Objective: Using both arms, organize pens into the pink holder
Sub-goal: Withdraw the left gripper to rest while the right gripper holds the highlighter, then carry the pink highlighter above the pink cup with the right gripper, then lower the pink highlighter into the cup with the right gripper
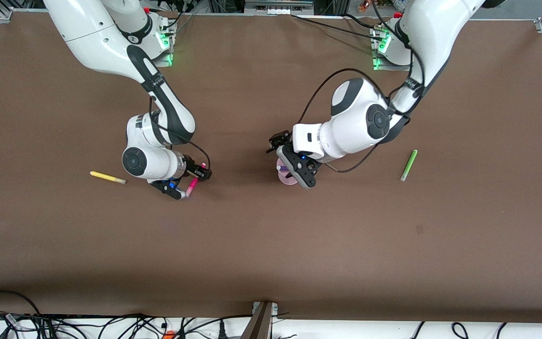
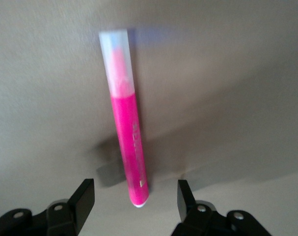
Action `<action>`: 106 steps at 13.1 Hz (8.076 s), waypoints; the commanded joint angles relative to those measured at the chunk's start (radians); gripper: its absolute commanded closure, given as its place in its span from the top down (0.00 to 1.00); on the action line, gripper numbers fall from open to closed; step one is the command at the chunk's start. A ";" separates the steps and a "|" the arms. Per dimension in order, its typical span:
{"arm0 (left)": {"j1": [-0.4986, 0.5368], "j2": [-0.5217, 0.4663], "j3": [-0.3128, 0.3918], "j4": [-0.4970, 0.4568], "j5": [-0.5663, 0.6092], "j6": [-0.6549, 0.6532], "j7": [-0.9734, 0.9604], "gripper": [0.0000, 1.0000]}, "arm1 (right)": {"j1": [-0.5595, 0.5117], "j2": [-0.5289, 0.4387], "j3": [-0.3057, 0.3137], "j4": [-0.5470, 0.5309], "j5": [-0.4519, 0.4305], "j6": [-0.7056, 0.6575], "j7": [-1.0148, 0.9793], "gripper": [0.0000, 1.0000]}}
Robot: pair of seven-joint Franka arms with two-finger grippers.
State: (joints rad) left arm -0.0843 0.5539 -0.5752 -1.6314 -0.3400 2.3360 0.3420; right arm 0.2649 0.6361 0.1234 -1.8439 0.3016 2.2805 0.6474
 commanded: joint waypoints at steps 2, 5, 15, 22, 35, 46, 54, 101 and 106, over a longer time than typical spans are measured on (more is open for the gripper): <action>0.073 -0.106 0.078 -0.008 0.129 -0.283 -0.076 1.00 | 0.002 -0.027 0.019 -0.038 0.017 0.022 0.024 0.67; 0.164 -0.143 0.093 0.013 0.341 -0.498 -0.129 1.00 | 0.002 -0.027 0.019 -0.038 0.017 0.024 0.020 0.60; 0.397 -0.363 0.119 0.260 0.475 -0.997 -0.248 1.00 | -0.001 -0.029 -0.001 -0.038 0.013 0.022 -0.026 0.57; 0.111 -0.650 0.541 -0.090 0.431 -0.674 -0.259 1.00 | -0.001 -0.027 -0.001 -0.037 0.013 0.022 -0.026 0.09; 0.018 -0.586 0.590 0.005 0.397 -0.712 -0.322 1.00 | 0.000 -0.059 0.178 0.353 0.307 -0.337 0.484 0.00; 0.014 -0.565 0.612 0.004 0.391 -0.718 -0.322 1.00 | 0.168 0.086 0.288 0.455 0.613 0.138 0.709 0.00; 0.015 -0.562 0.614 0.008 0.389 -0.716 -0.316 1.00 | 0.200 0.238 0.288 0.540 0.651 0.223 0.583 0.00; 0.025 -0.562 0.614 0.010 0.389 -0.727 -0.307 1.00 | 0.113 0.244 0.288 0.442 0.890 0.137 0.333 0.25; 0.025 -0.562 0.615 0.010 0.389 -0.727 -0.307 1.00 | 0.100 0.202 0.277 0.445 0.875 0.103 0.351 0.60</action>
State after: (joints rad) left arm -0.0628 -0.0209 0.0372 -1.6525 0.0604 1.6311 0.0247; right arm 0.3786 0.8798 0.4023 -1.3813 1.1673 2.4183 1.0024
